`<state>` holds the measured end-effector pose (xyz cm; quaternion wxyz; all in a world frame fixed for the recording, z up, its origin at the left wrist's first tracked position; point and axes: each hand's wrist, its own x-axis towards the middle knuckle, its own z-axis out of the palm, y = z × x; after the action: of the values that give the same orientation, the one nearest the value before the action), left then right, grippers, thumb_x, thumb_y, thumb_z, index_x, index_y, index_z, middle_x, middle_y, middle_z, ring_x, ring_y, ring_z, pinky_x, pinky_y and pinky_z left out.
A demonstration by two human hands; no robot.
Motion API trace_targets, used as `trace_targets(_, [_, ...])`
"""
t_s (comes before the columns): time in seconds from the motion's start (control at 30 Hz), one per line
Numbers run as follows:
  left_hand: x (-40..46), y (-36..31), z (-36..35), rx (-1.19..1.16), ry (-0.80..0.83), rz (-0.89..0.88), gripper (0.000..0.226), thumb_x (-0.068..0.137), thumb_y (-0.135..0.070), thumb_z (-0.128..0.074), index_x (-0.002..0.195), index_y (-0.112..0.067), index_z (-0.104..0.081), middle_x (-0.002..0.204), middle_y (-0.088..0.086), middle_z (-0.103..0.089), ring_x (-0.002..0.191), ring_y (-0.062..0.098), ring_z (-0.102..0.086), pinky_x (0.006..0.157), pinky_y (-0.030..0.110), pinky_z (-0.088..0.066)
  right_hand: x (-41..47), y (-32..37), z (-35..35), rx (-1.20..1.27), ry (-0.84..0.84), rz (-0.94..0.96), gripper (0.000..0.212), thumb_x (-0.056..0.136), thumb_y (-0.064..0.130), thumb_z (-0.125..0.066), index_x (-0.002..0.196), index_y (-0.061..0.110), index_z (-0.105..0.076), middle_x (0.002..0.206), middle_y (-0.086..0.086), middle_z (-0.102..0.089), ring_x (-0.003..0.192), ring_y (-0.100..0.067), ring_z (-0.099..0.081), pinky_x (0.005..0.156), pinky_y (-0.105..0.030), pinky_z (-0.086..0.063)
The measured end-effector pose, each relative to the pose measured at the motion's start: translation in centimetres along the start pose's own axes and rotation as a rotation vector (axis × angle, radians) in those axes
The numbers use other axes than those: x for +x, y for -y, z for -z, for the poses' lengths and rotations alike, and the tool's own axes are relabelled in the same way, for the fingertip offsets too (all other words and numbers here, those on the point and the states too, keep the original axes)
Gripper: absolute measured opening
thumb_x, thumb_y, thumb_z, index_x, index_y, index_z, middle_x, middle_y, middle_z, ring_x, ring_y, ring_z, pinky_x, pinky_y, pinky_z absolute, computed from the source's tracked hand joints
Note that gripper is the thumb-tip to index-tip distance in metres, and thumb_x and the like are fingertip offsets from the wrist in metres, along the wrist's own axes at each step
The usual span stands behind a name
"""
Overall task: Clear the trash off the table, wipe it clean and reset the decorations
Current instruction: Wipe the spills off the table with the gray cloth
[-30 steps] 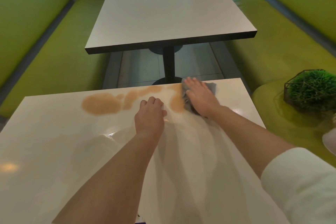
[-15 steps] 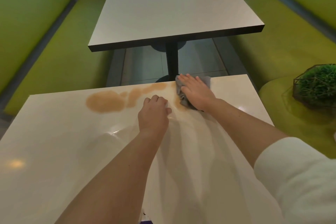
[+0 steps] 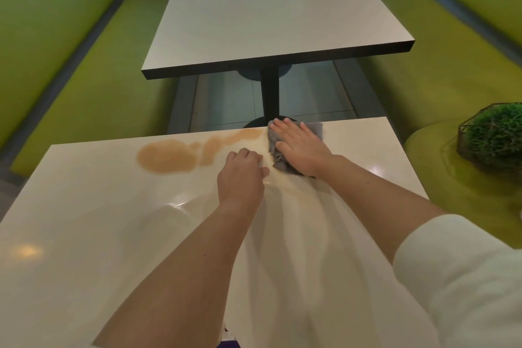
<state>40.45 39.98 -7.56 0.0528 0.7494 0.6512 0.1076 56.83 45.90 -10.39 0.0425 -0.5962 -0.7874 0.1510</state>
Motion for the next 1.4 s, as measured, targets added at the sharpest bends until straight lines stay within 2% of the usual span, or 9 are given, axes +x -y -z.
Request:
trace_targets(0.17, [-0.1, 0.2, -0.2, 0.014, 0.019, -0.025, 0.034, 0.101, -0.037, -0.046, 0.128, -0.021, -0.057, 0.125, -0.002, -0.057, 0.114, 0.018, -0.047, 0.085, 0.028, -0.043, -7.0, -0.4, -0.3, 0.058, -0.011, 0.166, 0.068, 0.090, 0.047, -0.002, 0.156, 0.030, -0.009, 0.160, 0.018, -0.001, 0.148, 0.000, 0.005, 0.121, -0.029, 0.005])
trace_targets(0.4, [-0.2, 0.3, -0.3, 0.006, 0.021, -0.028, 0.034, 0.102, -0.036, -0.043, 0.129, -0.022, -0.057, 0.126, -0.004, -0.056, 0.115, 0.017, -0.046, 0.088, 0.026, -0.043, -5.1, -2.3, -0.1, -0.059, -0.080, -0.143, 0.056, 0.103, 0.029, -0.015, 0.156, 0.019, -0.004, 0.165, 0.002, 0.000, 0.150, -0.012, 0.003, 0.122, -0.035, 0.002])
trace_targets(0.7, [0.0, 0.9, -0.1, -0.058, 0.013, -0.031, 0.031, 0.102, -0.023, -0.045, 0.129, -0.023, -0.060, 0.125, -0.006, -0.060, 0.113, 0.017, -0.049, 0.086, 0.030, -0.046, -8.5, -0.1, -1.0, 0.058, -0.082, -0.056, 0.090, 0.082, 0.071, 0.020, 0.157, 0.028, -0.007, 0.163, 0.011, -0.001, 0.149, -0.005, 0.005, 0.123, -0.035, 0.000])
trace_targets(0.83, [0.3, 0.9, 0.2, -0.061, 0.010, -0.012, 0.030, 0.100, -0.024, -0.050, 0.128, -0.024, -0.061, 0.124, -0.007, -0.061, 0.112, 0.016, -0.049, 0.085, 0.028, -0.045, -6.0, 0.6, -1.3, 0.000, -0.182, -0.272, 0.069, 0.098, 0.060, -0.008, 0.157, 0.024, -0.008, 0.164, 0.006, -0.004, 0.150, -0.011, 0.002, 0.123, -0.037, 0.002])
trace_targets(1.0, [0.4, 1.1, 0.1, -0.076, 0.004, -0.013, 0.029, 0.099, -0.024, -0.052, 0.126, -0.024, -0.064, 0.122, -0.007, -0.063, 0.110, 0.016, -0.050, 0.081, 0.028, -0.046, -7.8, 0.1, -1.3, -0.003, -0.169, -0.087, 0.066, 0.100, 0.057, -0.018, 0.157, 0.025, -0.013, 0.163, 0.008, -0.009, 0.150, -0.009, -0.002, 0.122, -0.032, 0.001])
trace_targets(1.1, [0.3, 1.2, -0.2, -0.091, -0.003, -0.024, 0.029, 0.100, -0.024, -0.051, 0.125, -0.024, -0.064, 0.121, -0.009, -0.062, 0.108, 0.015, -0.050, 0.079, 0.027, -0.045, -7.6, -3.1, 0.0, 0.209, -0.337, -0.208, 0.046, 0.105, 0.033, -0.031, 0.150, 0.021, -0.035, 0.152, 0.003, -0.040, 0.140, -0.009, -0.031, 0.116, -0.023, -0.019])
trace_targets(1.17, [0.3, 1.2, -0.4, -0.093, -0.011, -0.021, 0.028, 0.100, -0.024, -0.051, 0.124, -0.024, -0.064, 0.120, -0.010, -0.062, 0.108, 0.015, -0.049, 0.078, 0.027, -0.045, -6.4, -4.2, 1.0, 0.531, -0.419, -0.341, 0.031, 0.104, 0.031, -0.032, 0.125, 0.025, -0.054, 0.113, 0.003, -0.063, 0.106, -0.008, -0.056, 0.094, -0.016, -0.039])
trace_targets(1.23, [0.4, 1.2, -0.5, -0.098, -0.014, -0.021, 0.027, 0.099, -0.023, -0.051, 0.123, -0.024, -0.064, 0.119, -0.010, -0.062, 0.107, 0.015, -0.049, 0.078, 0.028, -0.045, -4.4, -5.0, 1.6, 0.630, -0.480, -0.424, 0.027, 0.103, 0.037, -0.029, 0.105, 0.029, -0.055, 0.092, 0.003, -0.058, 0.089, -0.017, -0.057, 0.086, -0.032, -0.046])
trace_targets(1.4, [0.3, 1.2, -0.3, -0.096, -0.012, -0.025, 0.027, 0.099, -0.022, -0.051, 0.122, -0.024, -0.064, 0.119, -0.009, -0.062, 0.108, 0.015, -0.049, 0.078, 0.027, -0.045, 0.1, -2.4, 2.1, 0.283, -0.402, -0.394, 0.038, 0.104, 0.030, -0.030, 0.101, 0.015, -0.065, 0.101, -0.007, -0.062, 0.092, -0.022, -0.051, 0.094, -0.040, -0.038])
